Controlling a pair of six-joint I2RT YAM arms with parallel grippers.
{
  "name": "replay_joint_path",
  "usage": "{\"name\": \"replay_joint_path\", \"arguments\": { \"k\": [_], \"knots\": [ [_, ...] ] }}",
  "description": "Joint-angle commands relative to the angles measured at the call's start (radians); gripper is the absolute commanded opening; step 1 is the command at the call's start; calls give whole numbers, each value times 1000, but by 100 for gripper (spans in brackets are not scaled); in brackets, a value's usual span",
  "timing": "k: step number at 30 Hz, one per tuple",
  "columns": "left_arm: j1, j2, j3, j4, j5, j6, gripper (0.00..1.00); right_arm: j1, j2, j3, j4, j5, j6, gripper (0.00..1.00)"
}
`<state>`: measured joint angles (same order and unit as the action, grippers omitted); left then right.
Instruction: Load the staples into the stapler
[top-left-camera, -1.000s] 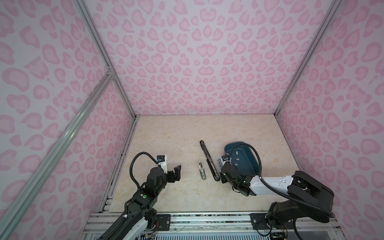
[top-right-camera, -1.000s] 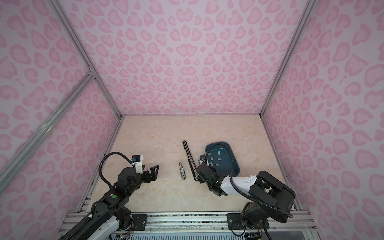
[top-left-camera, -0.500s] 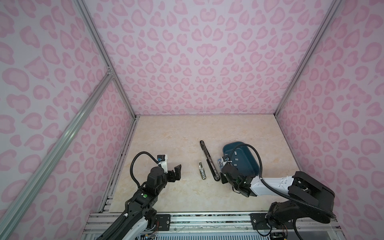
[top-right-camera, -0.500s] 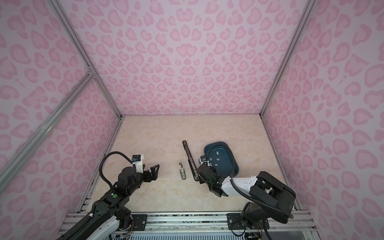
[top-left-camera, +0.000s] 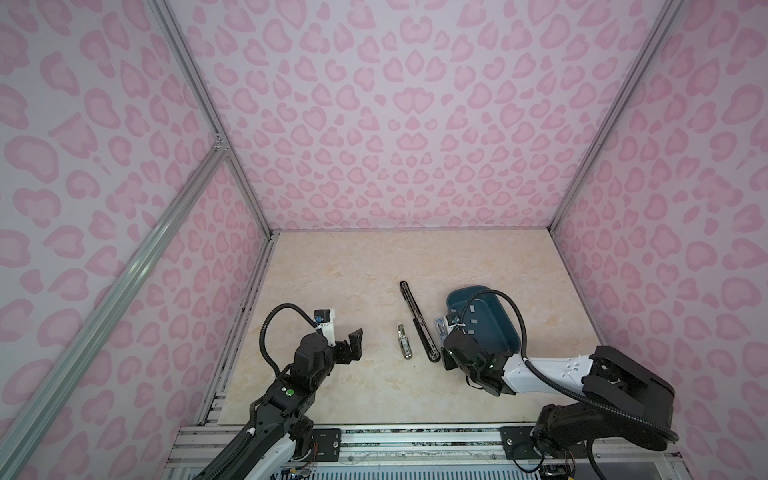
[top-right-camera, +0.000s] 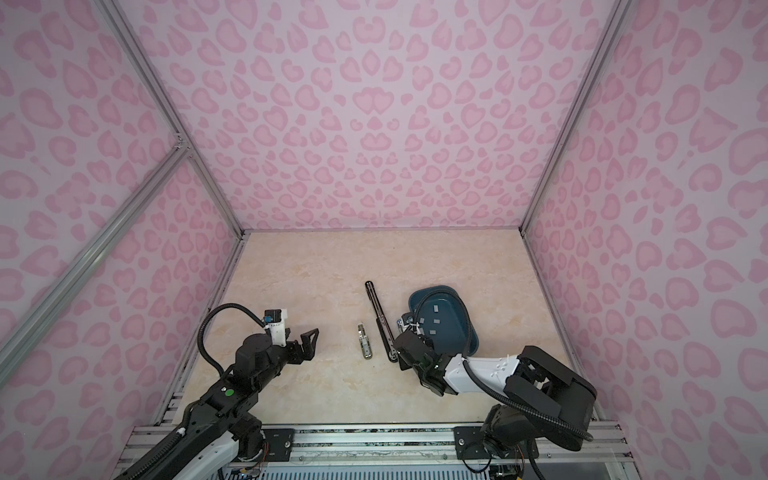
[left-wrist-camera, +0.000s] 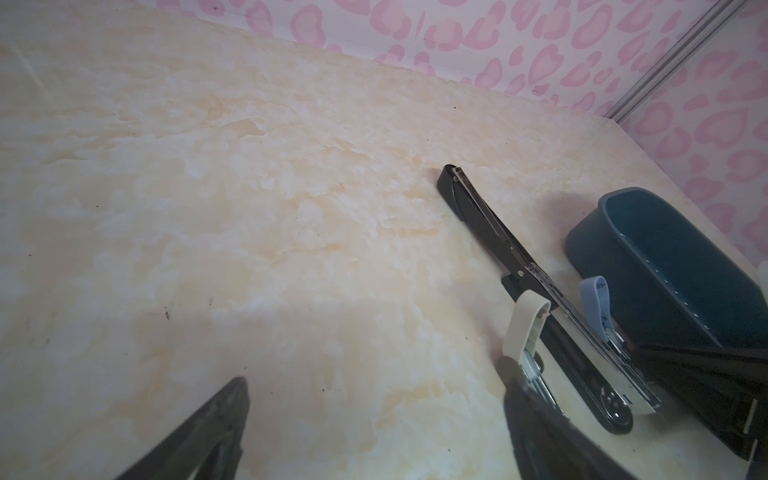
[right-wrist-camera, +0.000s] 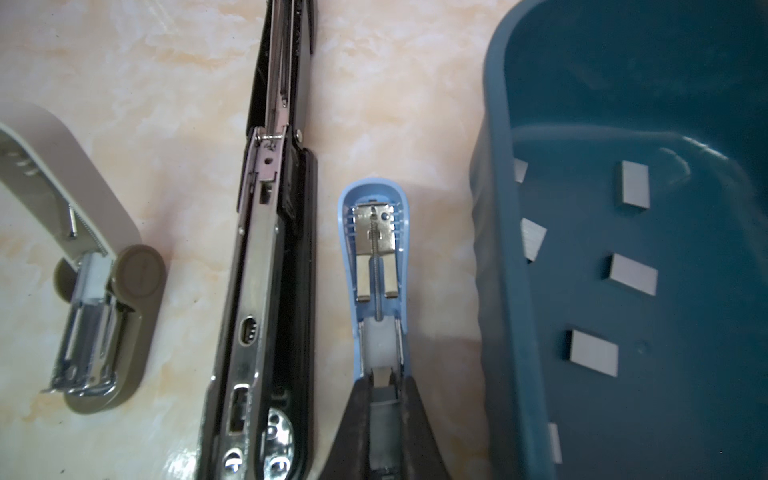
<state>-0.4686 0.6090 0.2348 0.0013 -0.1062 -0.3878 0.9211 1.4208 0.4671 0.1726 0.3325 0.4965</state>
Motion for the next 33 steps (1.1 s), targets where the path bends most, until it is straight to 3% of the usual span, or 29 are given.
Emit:
{"name": "replay_joint_path", "arguments": {
  "k": [1,11,18,27,30,33],
  "knots": [
    [-1,-2,12,28,-7,9,97,5,-2,-5,-19,0,20,11],
    [-3,-5,11,26,-11,9,97,6,-20,2,-42,9,19,27],
    [-5,-6,12,27,-12,10,97,7,-68,22,-89,22,7,31],
    [-5,18,20,22,-27,6,97,-6,-249,155,-338,126,14,34],
    [-5,31,27,21,-36,6,97,-65,-321,162,-380,178,43,32],
    [-5,38,32,21,-44,8,97,-205,-364,166,-445,153,85,28]
  ]
}}
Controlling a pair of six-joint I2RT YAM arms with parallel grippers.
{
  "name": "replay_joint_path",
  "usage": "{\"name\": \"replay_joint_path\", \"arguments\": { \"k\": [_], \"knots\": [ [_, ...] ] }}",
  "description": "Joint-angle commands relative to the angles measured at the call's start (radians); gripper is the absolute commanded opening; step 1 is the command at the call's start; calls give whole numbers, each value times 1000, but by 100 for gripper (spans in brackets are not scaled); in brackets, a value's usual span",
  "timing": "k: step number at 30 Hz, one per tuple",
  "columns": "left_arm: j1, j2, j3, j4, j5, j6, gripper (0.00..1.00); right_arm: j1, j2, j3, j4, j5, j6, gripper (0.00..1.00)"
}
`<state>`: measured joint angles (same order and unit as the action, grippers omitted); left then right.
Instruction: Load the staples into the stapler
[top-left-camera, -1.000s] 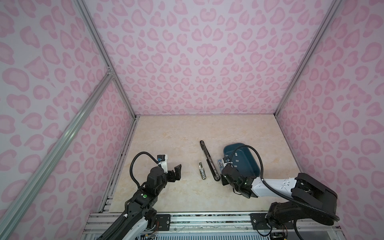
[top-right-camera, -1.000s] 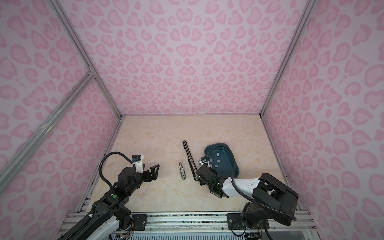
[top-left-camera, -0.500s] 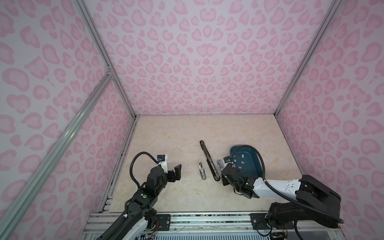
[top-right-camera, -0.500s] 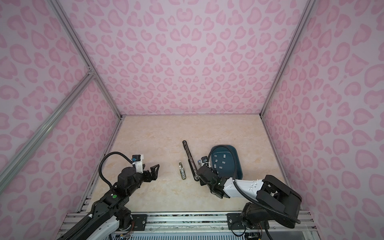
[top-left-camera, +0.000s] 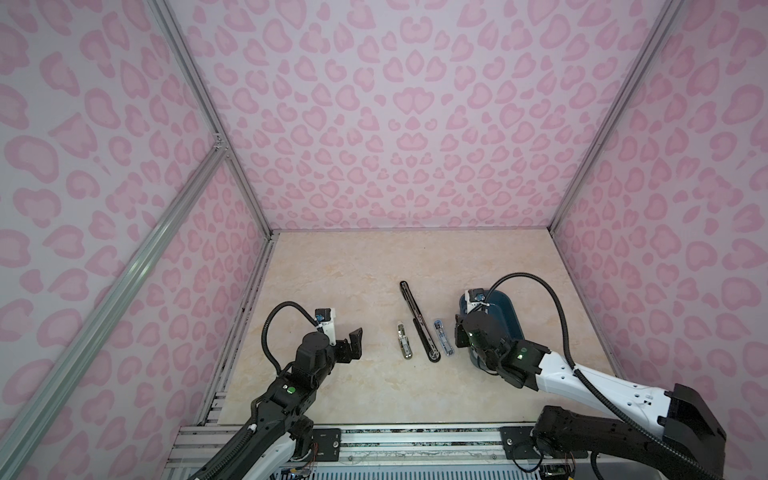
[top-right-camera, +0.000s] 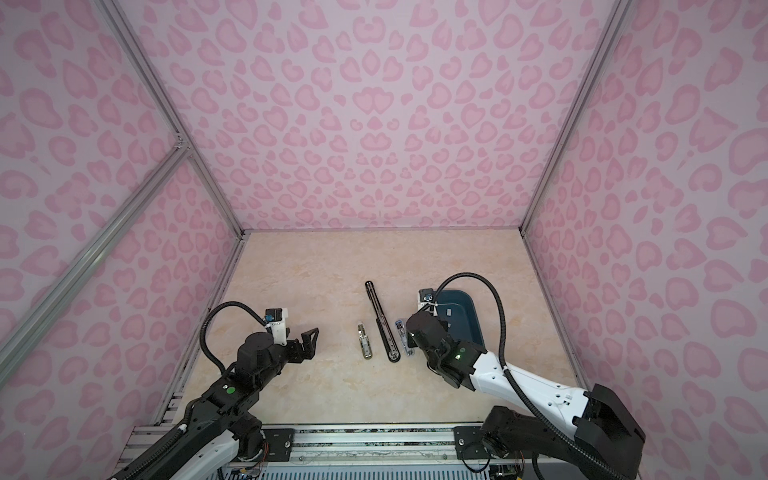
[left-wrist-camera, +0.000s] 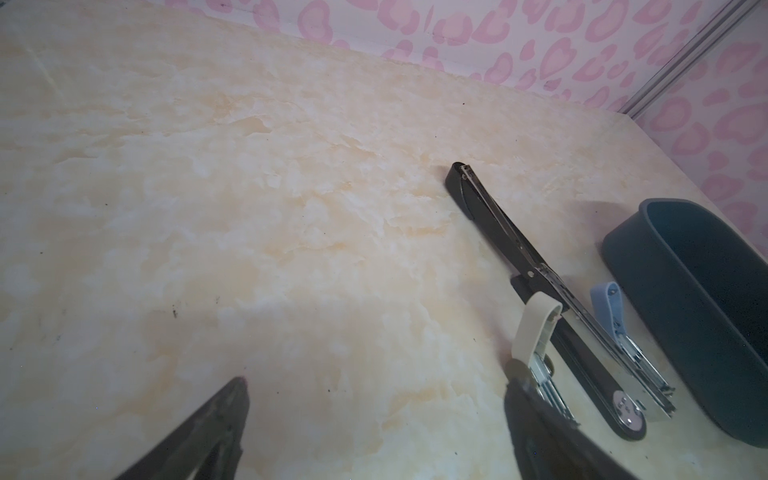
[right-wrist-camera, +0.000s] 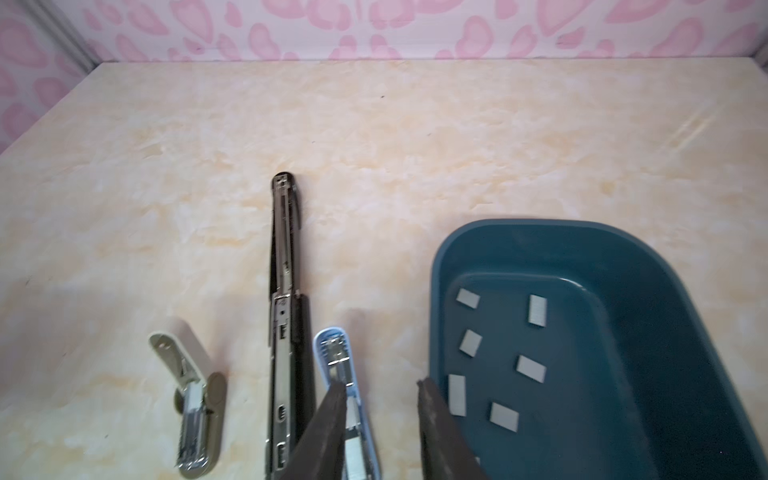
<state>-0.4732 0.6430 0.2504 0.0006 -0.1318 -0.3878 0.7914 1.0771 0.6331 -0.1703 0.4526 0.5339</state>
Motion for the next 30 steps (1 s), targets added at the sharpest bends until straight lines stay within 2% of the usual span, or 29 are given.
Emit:
{"name": "replay_joint_path", "arguments": {
  "k": [1,5,10,13,19,23,30],
  "knots": [
    [-2,4,18,22,-20,9,97,-133,-27,-2,-114,8,56,26],
    [-2,-11,12,18,-22,9,97,-321,-1,-19,-115,-115,53,26],
    [-3,-47,2,14,-29,9,97,-438,166,37,-108,-251,10,26],
    [-2,-70,-4,10,-32,9,97,-473,302,130,-154,-326,-33,26],
    [-3,-86,-7,0,-42,6,97,-498,501,250,-163,-392,-87,29],
    [-4,-89,-8,-4,-44,5,97,-506,582,294,-162,-393,-108,33],
    [-4,-89,-7,-2,-55,5,97,-531,666,333,-171,-404,-126,31]
  ]
}}
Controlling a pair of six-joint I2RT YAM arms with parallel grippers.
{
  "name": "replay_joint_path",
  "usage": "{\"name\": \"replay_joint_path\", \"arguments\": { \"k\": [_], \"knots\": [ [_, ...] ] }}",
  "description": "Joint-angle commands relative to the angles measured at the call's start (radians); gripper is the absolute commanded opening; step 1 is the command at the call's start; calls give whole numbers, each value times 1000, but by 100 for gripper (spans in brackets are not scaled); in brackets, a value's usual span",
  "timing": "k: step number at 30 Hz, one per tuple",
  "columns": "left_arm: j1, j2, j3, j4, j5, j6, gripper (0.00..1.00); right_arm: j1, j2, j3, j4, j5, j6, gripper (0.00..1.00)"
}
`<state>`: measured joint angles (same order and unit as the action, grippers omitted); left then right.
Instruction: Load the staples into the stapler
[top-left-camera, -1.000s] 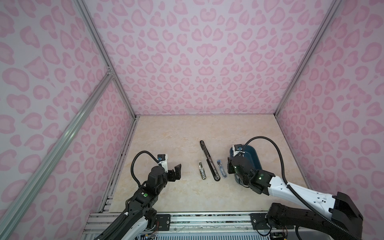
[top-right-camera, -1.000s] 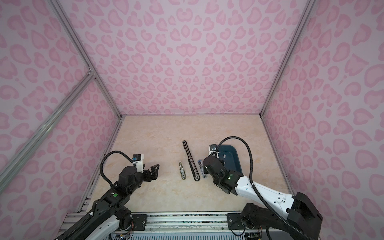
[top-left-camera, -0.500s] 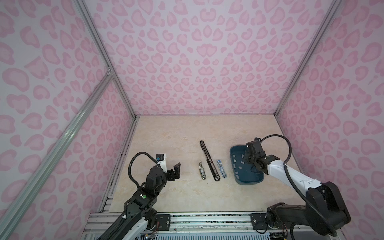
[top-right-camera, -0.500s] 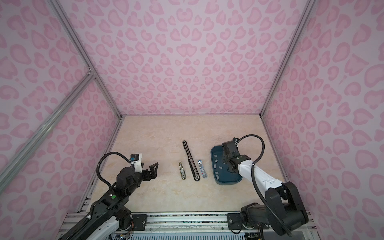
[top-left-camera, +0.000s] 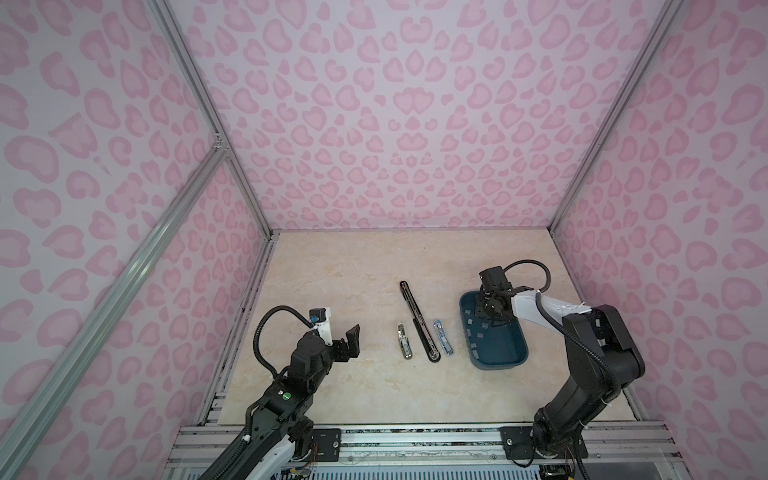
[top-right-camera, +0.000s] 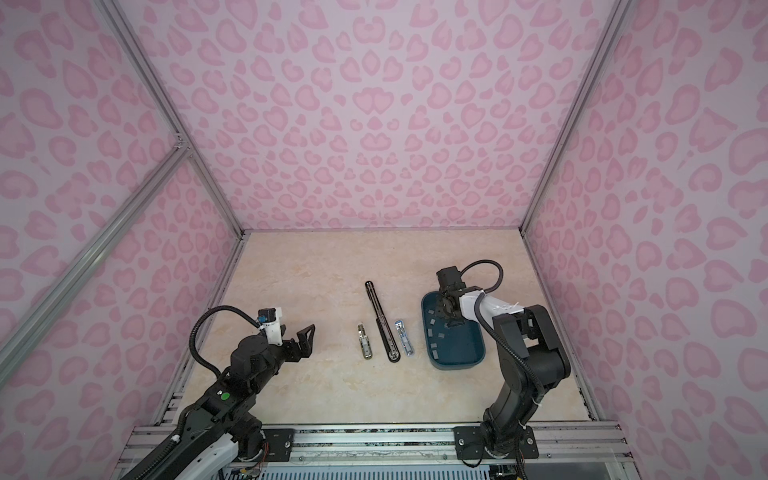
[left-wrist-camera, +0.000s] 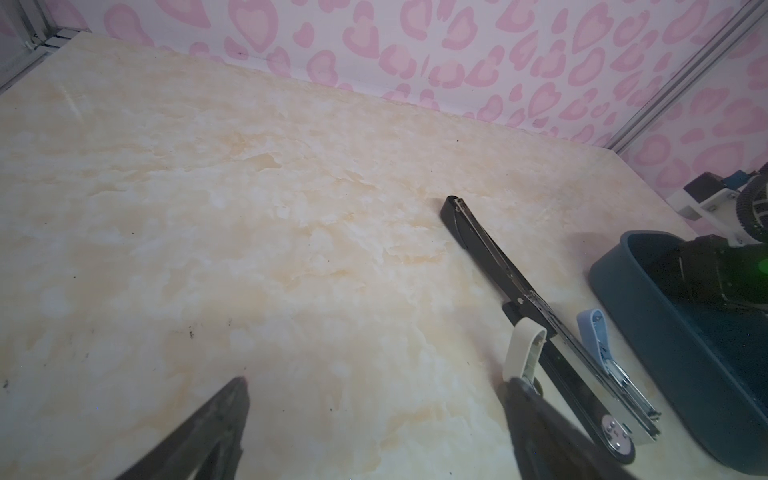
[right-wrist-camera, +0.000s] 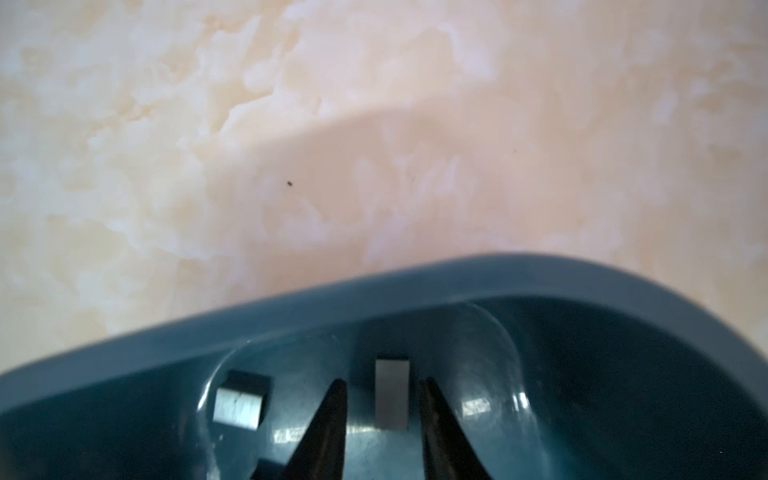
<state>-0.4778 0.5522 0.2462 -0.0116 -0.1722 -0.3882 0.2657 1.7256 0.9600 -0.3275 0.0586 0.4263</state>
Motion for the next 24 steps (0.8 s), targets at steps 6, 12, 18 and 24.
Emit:
{"name": "replay_joint_path", "arguments": {
  "k": [6,12,18,24],
  "knots": [
    [2,18,3,12,-15,8,97,-5,35,17,-19,-15,-21,30],
    [1,28,6,13,-13,8,97,-5,39,15,-21,-19,-20,26],
    [1,25,5,13,-13,8,97,-5,27,-2,-13,-20,-15,24],
    [1,24,4,14,-12,8,97,-5,32,-3,-8,-26,-17,18]
  ]
}}
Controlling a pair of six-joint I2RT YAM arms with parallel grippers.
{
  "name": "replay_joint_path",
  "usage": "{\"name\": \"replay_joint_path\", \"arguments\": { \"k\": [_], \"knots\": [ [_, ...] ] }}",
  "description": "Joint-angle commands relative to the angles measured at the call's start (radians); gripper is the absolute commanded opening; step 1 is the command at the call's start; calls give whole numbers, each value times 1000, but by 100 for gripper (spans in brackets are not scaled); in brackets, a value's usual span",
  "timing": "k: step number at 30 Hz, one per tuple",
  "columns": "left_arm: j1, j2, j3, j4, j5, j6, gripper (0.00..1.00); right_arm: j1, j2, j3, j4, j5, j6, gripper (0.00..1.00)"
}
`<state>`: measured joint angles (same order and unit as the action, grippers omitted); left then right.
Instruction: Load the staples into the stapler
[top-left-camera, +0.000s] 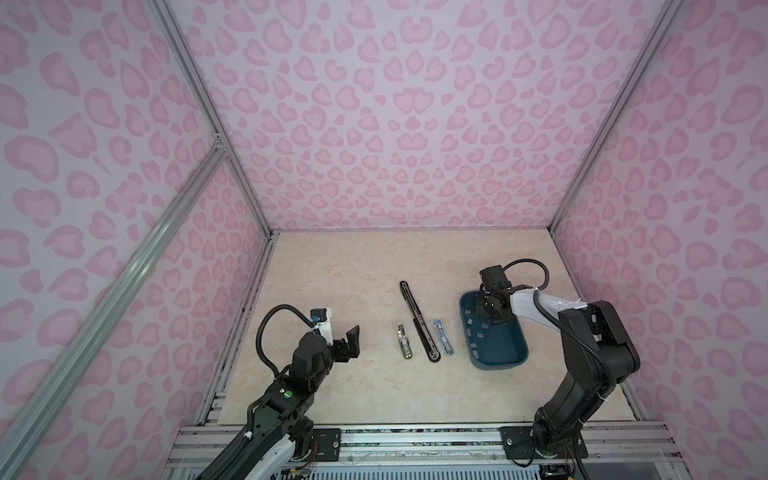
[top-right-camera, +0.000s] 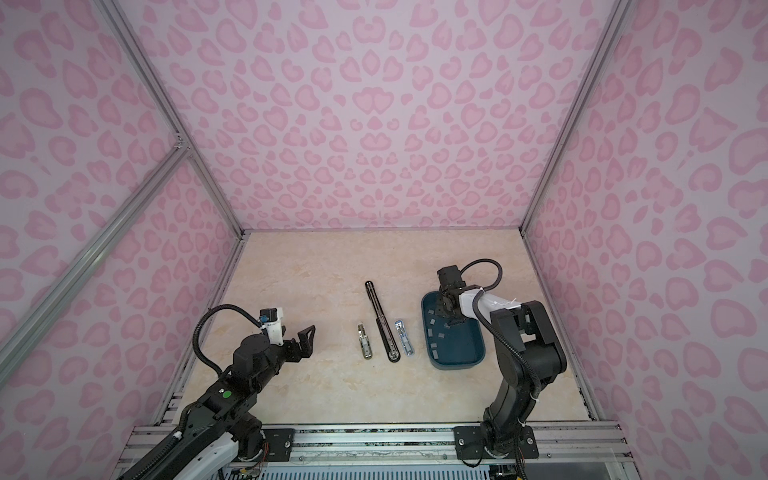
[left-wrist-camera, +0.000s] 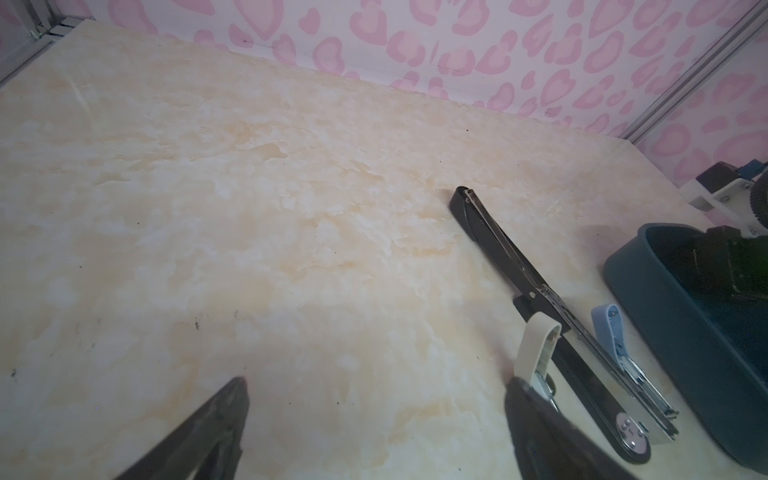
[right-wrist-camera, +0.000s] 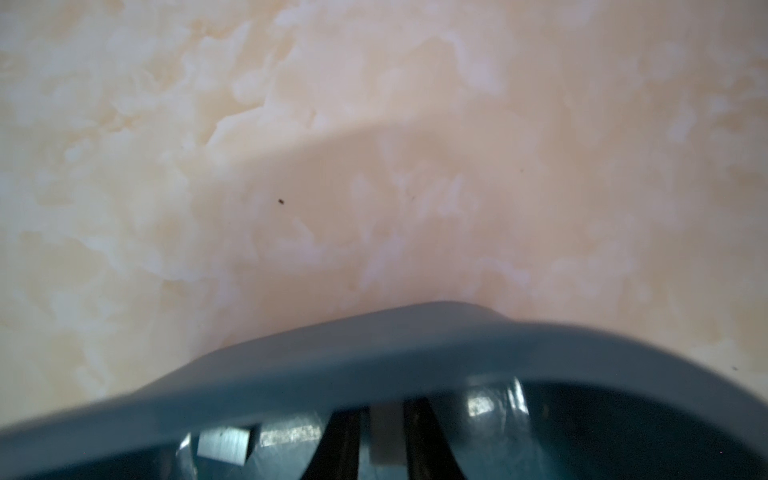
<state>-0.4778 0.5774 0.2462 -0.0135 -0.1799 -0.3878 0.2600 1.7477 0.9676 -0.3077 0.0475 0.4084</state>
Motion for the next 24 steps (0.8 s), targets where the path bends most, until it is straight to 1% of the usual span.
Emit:
{"name": "replay_joint_path", "arguments": {
  "k": [1,5,13,19,24],
  "knots": [
    [1,-1,4,14,-4,7,97,1,9,-10,-28,-16,0,16],
    [1,-1,5,16,-4,7,97,2,11,-8,-28,-17,1,14],
    [1,-1,2,18,-2,7,97,7,-14,-11,-25,-24,-9,12],
    [1,2,3,21,0,7,97,47,-82,-14,-43,-1,-25,11],
    [1,12,6,23,3,8,97,88,-163,-32,-46,42,-43,11]
  ]
}}
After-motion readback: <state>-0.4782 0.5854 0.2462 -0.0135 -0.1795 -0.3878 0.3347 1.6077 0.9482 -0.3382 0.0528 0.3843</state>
